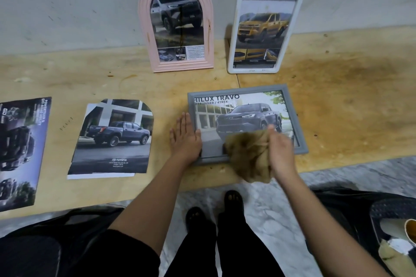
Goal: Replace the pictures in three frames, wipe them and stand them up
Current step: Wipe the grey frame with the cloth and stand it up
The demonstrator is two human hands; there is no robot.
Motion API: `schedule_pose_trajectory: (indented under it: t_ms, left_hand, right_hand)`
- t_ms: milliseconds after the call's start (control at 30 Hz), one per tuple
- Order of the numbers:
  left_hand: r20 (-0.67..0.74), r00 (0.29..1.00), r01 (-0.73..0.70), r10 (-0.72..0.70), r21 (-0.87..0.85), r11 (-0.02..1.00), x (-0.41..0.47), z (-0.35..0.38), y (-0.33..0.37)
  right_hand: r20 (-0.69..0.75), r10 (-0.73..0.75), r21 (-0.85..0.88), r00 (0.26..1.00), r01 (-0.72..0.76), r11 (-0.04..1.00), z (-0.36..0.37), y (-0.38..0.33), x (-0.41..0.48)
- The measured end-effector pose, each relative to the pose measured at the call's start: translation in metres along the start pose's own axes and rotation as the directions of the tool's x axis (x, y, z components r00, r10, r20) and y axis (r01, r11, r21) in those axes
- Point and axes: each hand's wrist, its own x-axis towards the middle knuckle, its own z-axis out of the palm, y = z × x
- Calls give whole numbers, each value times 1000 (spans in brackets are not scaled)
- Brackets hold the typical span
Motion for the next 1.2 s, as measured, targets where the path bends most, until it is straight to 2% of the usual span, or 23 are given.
schedule_pose_trajectory:
  t_ms: [67, 133, 167, 233, 300, 367, 400, 467, 567, 667, 767, 867, 933, 1033, 1133, 1200]
  left_hand:
    - [-12, 1000, 4, -4, 10, 1000, 0, 1, 0]
    - [-35, 999, 10, -9, 7, 1000, 0, 2, -1]
    - [-52, 999, 8, -7, 6, 1000, -1, 3, -1]
    - [-91, 996, -3, 4, 17, 1000, -2, 5, 0]
    - [-131, 991, -16, 20, 36, 999, -3, 5, 0]
    - [-166, 985, -32, 38, 38, 999, -4, 3, 1]
    - [-178, 983, -32, 37, 29, 999, -4, 1, 1]
    - [-185, 983, -9, 9, -1, 1000, -7, -2, 2]
    - [-175, 984, 32, -40, -47, 998, -15, 0, 2]
    - [-181, 980, 56, -79, -129, 990, -23, 4, 10]
    - [-230, 954, 116, -193, -312, 943, -23, 5, 30]
    - [-308, 913, 122, -267, -419, 900, -24, 4, 48]
    - [-282, 910, 110, -305, -545, 831, -28, 1, 53]
    - [-221, 915, 70, -338, -738, 671, -35, -4, 58]
    - [-283, 899, -57, -335, -833, 551, -36, -15, 64]
    - [-311, 890, -132, -334, -876, 463, -35, -24, 70]
  right_hand:
    - [-155, -6, 6, 988, 7, 1000, -30, -12, 27]
    - [-307, -135, -83, 942, 115, 990, -59, -24, 51]
    - [-358, -210, -141, 910, 170, 975, -71, -27, 62]
    - [-367, -309, -273, 877, 216, 937, -88, -24, 83]
    - [-248, -298, -477, 922, 151, 866, -94, -4, 104]
    - [3, -155, -667, 988, 117, 736, -88, 21, 116]
    - [122, -85, -710, 989, 147, 689, -83, 33, 119]
    - [212, -84, -687, 974, 209, 696, -76, 46, 117]
    - [192, -199, -643, 961, 276, 714, -71, 53, 111]
    - [217, -196, -671, 956, 292, 682, -67, 59, 109]
    - [213, -111, -684, 971, 229, 693, -59, 56, 107]
    - [98, -80, -628, 992, 124, 768, -52, 53, 108]
    - [54, -42, -596, 998, 66, 801, -53, 50, 111]
    - [40, 2, -507, 999, 19, 861, -56, 47, 114]
    - [61, -32, -264, 998, 47, 963, -62, 43, 113]
    - [83, -60, -68, 995, 66, 996, -69, 32, 112]
